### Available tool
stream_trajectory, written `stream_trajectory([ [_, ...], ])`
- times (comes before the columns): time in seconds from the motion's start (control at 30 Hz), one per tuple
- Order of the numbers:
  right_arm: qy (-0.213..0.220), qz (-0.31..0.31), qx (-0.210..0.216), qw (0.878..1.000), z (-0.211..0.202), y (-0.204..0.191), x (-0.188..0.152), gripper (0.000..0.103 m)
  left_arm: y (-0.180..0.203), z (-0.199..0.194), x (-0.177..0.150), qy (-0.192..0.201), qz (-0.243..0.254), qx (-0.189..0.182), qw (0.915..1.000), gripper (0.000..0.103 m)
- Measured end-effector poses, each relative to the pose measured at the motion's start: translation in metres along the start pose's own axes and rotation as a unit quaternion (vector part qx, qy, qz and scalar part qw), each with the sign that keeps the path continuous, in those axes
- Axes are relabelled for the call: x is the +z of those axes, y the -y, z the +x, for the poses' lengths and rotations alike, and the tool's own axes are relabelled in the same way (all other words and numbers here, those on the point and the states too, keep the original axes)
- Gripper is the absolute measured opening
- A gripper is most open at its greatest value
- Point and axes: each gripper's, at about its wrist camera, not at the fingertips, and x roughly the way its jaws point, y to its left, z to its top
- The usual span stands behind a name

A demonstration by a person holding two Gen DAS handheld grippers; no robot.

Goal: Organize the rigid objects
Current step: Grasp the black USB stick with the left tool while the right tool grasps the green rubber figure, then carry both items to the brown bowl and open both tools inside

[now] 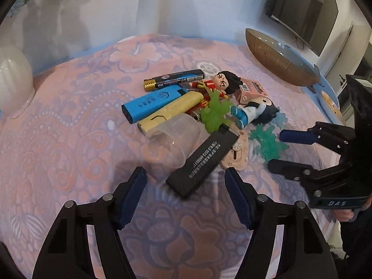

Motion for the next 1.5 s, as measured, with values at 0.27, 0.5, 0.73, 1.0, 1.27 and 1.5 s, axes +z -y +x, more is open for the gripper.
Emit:
stream_trajectory([
  [0.27, 0.018, -0.005, -0.011, 1.000, -0.002, -0.002, -0.002, 0.035, 0.013, -0.007, -0.012, 0.008, -0.017, 0.010, 0.9998, 0.030],
  [0.5, 0.017, 0.021, -0.005, 1.000, -0.029, 0.026, -0.032, 0.035, 0.035, -0.028, -0.045, 0.013, -0.061, -0.005, 0.9981, 0.021],
  [0.73, 0.006, 0.038, -0.003, 0.999, -0.039, 0.051, -0.060, 0.035, 0.046, -0.025, -0.045, 0.001, -0.080, -0.013, 0.9967, 0.036],
  [1.0, 0.016, 0.066, 0.020, 0.997, -0.042, 0.055, -0.066, 0.058, 0.049, -0.008, -0.022, 0.008, -0.078, 0.011, 0.9969, 0.036],
  [1.27, 0.031, 0.059, -0.019, 0.998, -0.042, 0.040, -0.059, 0.034, 0.063, -0.014, -0.022, 0.025, -0.065, 0.022, 0.9973, 0.021],
  [1.5, 0.105, 0.086, -0.029, 0.990, -0.102, 0.070, -0.045, 0.034, 0.092, -0.058, 0.011, 0.089, -0.037, 0.012, 0.9953, 0.021],
])
